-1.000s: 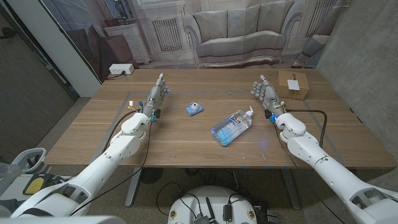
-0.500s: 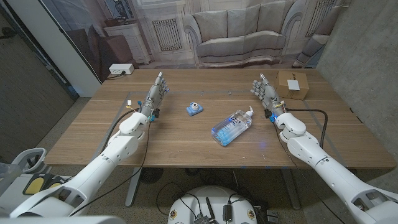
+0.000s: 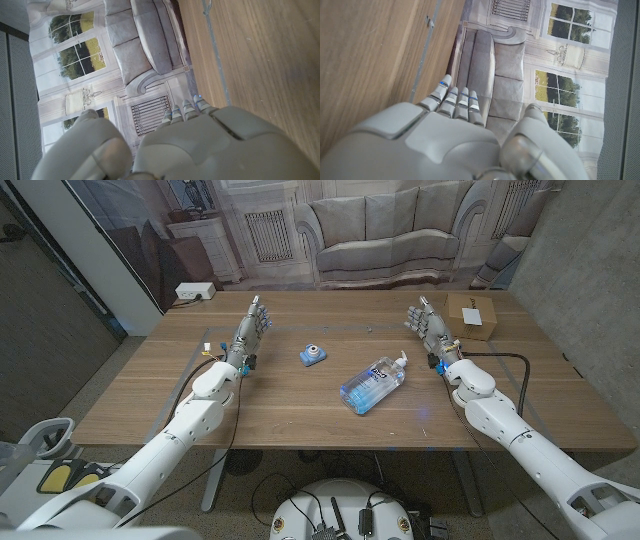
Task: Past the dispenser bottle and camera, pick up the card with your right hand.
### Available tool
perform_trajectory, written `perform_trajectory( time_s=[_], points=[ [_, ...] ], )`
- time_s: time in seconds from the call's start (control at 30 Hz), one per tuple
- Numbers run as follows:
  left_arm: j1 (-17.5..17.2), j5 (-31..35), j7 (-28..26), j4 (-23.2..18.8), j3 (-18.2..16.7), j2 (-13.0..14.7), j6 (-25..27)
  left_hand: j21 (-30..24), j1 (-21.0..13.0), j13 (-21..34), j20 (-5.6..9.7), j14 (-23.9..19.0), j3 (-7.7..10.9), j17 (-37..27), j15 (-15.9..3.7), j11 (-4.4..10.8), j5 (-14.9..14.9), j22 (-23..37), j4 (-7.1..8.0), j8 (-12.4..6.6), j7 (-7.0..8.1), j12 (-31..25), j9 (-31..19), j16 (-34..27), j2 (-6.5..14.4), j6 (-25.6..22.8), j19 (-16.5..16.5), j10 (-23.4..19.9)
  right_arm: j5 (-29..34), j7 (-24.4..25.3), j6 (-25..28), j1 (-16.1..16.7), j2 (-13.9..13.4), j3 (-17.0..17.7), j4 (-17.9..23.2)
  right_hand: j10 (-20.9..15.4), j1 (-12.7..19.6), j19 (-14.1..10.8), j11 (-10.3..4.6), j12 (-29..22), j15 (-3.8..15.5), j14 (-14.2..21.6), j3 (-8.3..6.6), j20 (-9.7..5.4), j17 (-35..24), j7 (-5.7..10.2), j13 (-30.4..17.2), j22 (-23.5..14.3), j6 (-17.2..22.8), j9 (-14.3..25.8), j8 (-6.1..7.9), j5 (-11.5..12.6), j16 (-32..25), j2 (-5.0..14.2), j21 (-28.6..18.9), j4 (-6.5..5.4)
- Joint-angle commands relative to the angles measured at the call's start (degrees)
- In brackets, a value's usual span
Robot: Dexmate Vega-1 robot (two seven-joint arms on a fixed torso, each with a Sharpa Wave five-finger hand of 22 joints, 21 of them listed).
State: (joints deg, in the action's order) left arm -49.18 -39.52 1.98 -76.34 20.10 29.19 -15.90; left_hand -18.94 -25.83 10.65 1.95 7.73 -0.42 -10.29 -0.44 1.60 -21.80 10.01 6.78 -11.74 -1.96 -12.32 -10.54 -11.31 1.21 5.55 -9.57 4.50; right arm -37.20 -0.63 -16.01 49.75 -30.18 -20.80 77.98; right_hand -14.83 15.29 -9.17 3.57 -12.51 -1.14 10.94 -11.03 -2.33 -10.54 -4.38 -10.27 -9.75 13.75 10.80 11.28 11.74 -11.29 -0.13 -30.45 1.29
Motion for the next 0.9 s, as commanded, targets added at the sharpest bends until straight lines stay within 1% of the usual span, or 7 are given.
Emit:
perform_trajectory(
  time_s=[0.03,0.23,0.4,0.7,0.8,0.9],
  points=[
    [1.6,1.3,-0.3,-0.1,0.9,-0.1,0.6,0.2,-0.3,0.2,3.27,-0.2,-0.09,-0.1,-0.09,0.17,-0.4,0.1,-0.24,-0.56,-0.04,-0.3,-0.1,-0.2,0.1,-0.5,-1.5,-0.5,-0.4,-0.8,-1.2,-0.2,-0.4,0.8,-0.7,-0.5,0.1,-0.7,0.27,-0.2,-0.04,0.5,-0.33,-1.51,-0.1,0.04,-0.2,-0.3,0.5,0.1,0.36,0.3,-0.3,0.26,0.4,0.29],
    [1.6,2.5,-1.4,-1.5,1.2,0.9,1.9,0.3,-0.5,0.2,3.1,-0.3,-0.1,-0.1,-0.01,0.11,-0.4,0.1,-0.3,-0.55,-0.1,-0.3,-0.1,-0.1,0.2,-0.7,-1.4,-0.7,-0.4,-1.4,-2.1,-0.2,-0.1,0.7,-1.4,-0.6,0.1,-0.8,0.28,-0.3,0.03,0.6,-0.33,-1.51,-0.1,0.03,-0.2,-0.3,0.6,0.1,0.37,0.3,-0.3,0.28,0.5,0.33],
    [1.6,2.6,-1.5,-1.8,1.3,1.3,2.4,0.4,-0.6,0.2,3.05,-0.4,-0.11,-0.1,0.02,0.04,-0.4,0.1,-0.34,-0.54,-0.17,-0.3,-0.1,-0.1,0.3,-0.8,-1.4,-0.8,-0.2,-1.5,-2.4,-0.1,-0.2,0.6,-1.3,-0.6,0.1,-0.9,0.23,-0.2,0.04,0.7,-0.33,-1.49,-0.1,0.04,-0.2,-0.3,0.6,0.1,0.35,0.3,-0.3,0.32,0.6,0.37],
    [1.4,3.2,-1.8,-2.6,1.4,1.9,3.0,0.6,-0.8,0.1,2.9,-0.7,-0.12,-0.1,0.11,0.06,-0.4,0.1,-0.44,-0.47,-0.18,-0.3,-0.1,-0.1,0.5,-0.9,-1.3,-1.0,0.1,-0.8,-2.7,1.0,-0.9,1.1,0.3,-0.7,0.2,-1.1,0.13,-0.2,0.03,0.8,-0.32,-1.48,-0.1,0.11,-0.2,-0.4,0.8,0.1,0.39,0.3,-0.3,0.35,0.7,0.45],
    [1.3,3.2,-1.8,-2.7,1.4,2.1,3.1,0.7,-0.9,0.1,2.86,-0.7,-0.13,-0.1,0.07,0.05,-0.4,0.1,-0.47,-0.5,-0.15,-0.3,-0.1,0.0,0.6,-1.1,-1.2,-1.0,0.3,-0.4,-2.5,1.5,-1.3,1.3,1.1,-0.9,0.2,-1.2,0.36,-0.3,0.02,0.9,-0.32,-1.48,-0.1,0.12,-0.2,-0.4,0.9,0.1,0.39,0.3,-0.3,0.37,0.8,0.48],
    [1.3,3.2,-1.7,-2.7,1.4,2.1,3.1,0.7,-0.9,0.1,2.87,-0.8,-0.14,-0.1,0.11,0.07,-0.4,0.1,-0.5,-0.46,-0.17,-0.3,-0.1,0.0,0.7,-1.1,-1.2,-1.1,0.4,0.0,-2.6,2.0,-1.7,1.5,1.9,-0.9,0.2,-1.2,0.12,-0.2,0.06,1.0,-0.33,-1.44,-0.1,0.16,-0.2,-0.4,0.9,0.1,0.38,0.3,-0.3,0.4,0.9,0.52]
  ],
)
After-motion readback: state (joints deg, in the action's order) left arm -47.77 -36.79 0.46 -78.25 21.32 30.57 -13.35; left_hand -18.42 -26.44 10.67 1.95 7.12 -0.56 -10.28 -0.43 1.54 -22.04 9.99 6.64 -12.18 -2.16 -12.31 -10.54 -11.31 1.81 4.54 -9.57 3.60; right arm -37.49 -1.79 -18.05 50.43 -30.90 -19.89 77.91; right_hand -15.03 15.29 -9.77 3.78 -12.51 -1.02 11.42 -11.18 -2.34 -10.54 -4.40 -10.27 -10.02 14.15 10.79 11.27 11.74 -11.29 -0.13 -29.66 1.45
